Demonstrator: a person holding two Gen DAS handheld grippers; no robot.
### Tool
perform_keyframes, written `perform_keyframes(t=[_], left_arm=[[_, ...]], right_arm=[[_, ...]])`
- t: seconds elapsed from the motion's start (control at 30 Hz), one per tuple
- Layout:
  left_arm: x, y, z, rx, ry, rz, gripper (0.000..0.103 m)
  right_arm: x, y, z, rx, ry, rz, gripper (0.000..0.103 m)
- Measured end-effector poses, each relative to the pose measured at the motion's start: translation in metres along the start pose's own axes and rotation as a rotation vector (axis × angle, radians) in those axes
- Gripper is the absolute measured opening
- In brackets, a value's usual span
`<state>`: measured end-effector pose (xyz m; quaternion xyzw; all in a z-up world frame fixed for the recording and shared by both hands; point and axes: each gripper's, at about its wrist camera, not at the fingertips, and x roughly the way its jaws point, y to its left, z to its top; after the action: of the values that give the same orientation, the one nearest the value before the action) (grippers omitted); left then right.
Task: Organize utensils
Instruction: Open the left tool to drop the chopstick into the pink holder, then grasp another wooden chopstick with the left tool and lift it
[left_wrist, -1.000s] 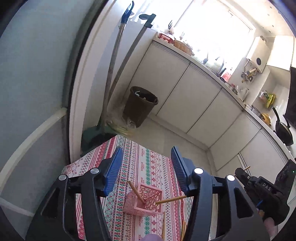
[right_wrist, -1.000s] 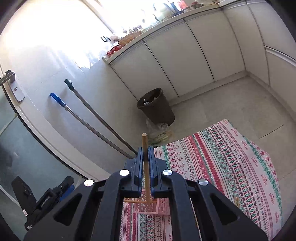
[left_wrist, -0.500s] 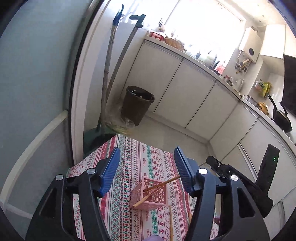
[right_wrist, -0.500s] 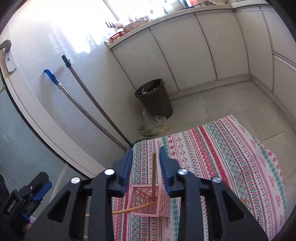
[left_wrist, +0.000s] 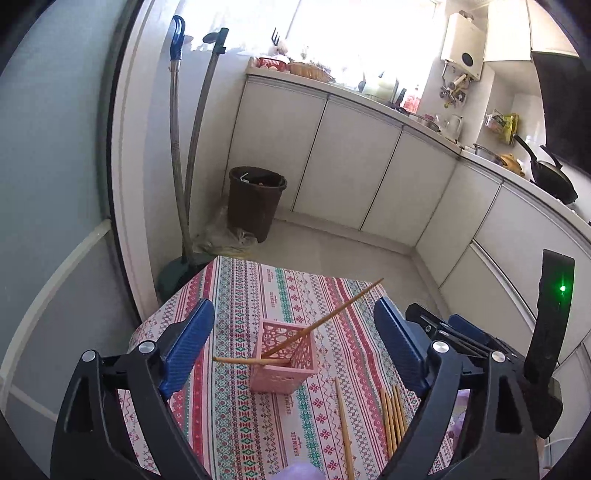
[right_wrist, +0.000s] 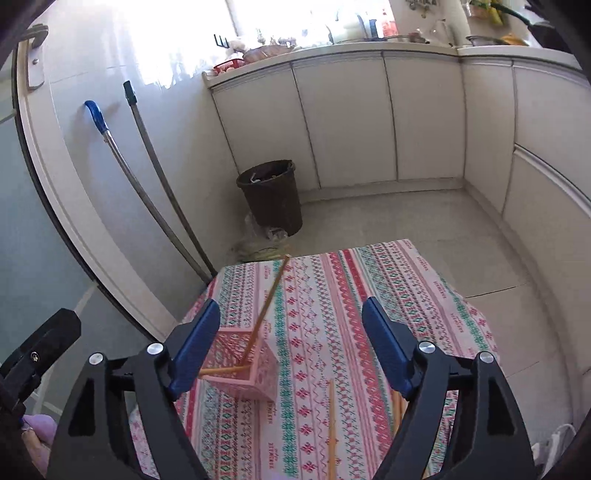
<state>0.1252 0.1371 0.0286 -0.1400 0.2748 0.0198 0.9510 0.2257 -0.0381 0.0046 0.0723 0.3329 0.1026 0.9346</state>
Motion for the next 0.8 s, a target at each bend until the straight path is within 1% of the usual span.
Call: perform_keyframes(t=[0.07,0.13,0.23,0.43,0.5,0.53,0.63,0.8], left_arm=[[0.003,-0.005,-0.006,0.003,0.025,-0.010,0.089],[0.006,-0.011,-0.014,0.009,0.055,-0.028,0.092],[0.014,-0.028,-0.029,0.034,0.112,-0.052,0.094],[0.048,-0.074,-0.065,0.169,0.249,-0.068,0.096],[0.062,-0.084,-0.078,0.203,0.307,-0.071,0.096],[0.072,-0.090,-0.085,0.224,0.348,-0.073,0.096],[0.092,-0.102,-0.103,0.253,0.425,-0.076,0.096],[0.135,-0.122,-0.132,0.297,0.589,-0.093,0.096]], right_arm=[[-0.004,-0.014,-0.008,-0.006,0.008,-0.092,0.089],[-0.008,-0.035,-0.017,-0.004,0.024,-0.163,0.091],[-0.009,-0.069,-0.029,0.014,0.080,-0.234,0.093],[-0.014,-0.137,-0.051,0.103,0.204,-0.283,0.094],[-0.016,-0.154,-0.054,0.128,0.223,-0.295,0.094],[-0.018,-0.159,-0.055,0.142,0.228,-0.296,0.095],[-0.024,-0.177,-0.057,0.180,0.235,-0.288,0.096],[-0.026,-0.182,-0.060,0.176,0.258,-0.259,0.096]])
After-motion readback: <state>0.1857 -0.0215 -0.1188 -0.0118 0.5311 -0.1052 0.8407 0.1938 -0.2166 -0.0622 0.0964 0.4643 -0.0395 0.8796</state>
